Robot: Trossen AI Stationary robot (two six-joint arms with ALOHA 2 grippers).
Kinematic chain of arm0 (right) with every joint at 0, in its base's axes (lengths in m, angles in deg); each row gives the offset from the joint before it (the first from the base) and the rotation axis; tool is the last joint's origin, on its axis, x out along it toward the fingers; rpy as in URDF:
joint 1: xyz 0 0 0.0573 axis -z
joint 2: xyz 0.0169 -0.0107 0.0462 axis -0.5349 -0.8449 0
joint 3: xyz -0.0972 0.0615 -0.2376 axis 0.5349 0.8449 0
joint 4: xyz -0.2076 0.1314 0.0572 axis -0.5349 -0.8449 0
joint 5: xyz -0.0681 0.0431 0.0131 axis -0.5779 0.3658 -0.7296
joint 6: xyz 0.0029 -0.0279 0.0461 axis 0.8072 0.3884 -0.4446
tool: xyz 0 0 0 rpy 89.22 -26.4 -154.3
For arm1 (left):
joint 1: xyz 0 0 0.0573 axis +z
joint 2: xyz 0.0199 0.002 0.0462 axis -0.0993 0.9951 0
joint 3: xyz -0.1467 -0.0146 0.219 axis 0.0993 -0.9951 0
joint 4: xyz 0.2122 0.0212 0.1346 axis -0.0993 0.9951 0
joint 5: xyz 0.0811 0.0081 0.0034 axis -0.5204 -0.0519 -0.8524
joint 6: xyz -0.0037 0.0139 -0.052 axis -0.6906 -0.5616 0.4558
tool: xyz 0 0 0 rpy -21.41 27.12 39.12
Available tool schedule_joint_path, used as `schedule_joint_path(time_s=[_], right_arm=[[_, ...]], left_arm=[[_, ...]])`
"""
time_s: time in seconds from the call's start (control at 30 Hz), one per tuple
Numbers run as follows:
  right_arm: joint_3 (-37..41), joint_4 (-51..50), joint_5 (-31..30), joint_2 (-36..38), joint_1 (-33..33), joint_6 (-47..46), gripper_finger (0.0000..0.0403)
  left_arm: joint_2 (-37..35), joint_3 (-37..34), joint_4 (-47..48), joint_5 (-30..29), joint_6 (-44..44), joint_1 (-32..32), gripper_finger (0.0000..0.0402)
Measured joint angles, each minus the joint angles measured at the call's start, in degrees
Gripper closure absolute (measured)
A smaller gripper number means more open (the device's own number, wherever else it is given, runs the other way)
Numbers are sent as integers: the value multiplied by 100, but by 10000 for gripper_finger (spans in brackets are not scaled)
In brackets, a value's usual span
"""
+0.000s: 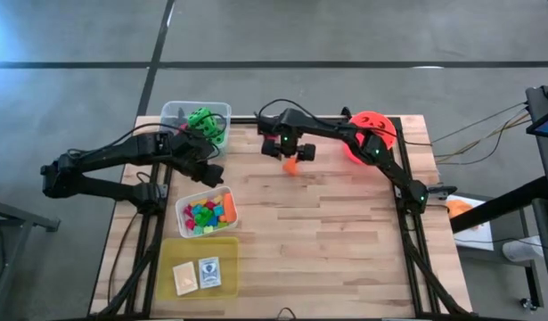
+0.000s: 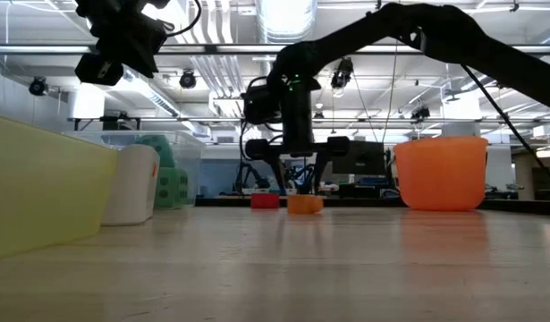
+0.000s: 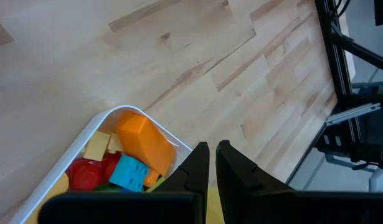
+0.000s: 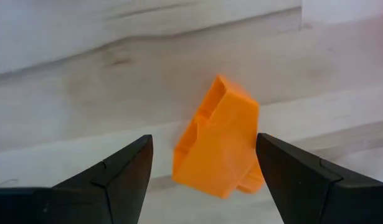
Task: Pick & Place Toys
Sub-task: Put the orange game piece into the white bin
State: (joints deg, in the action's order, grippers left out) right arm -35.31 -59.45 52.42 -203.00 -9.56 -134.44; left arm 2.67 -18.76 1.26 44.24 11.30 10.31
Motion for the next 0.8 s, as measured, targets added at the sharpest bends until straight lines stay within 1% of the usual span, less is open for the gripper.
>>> schedule_joint_path(time_s=[0.33,0.5,0.63,0.7,0.8], right_arm=[[222,-3,-18,0,-59,114,122],[421,357,40,0,-82,132,122],[591,561,232,0,-97,113,123],[669,573,241,0,-121,104,135],[699,550,297,6,-130,163,175]], left_arm=[[0,0,1,81,-2,0,375],[0,0,2,132,-4,2,375],[0,0,2,160,-2,0,375],[0,0,2,191,-4,2,375],[0,0,2,217,-2,2,375]])
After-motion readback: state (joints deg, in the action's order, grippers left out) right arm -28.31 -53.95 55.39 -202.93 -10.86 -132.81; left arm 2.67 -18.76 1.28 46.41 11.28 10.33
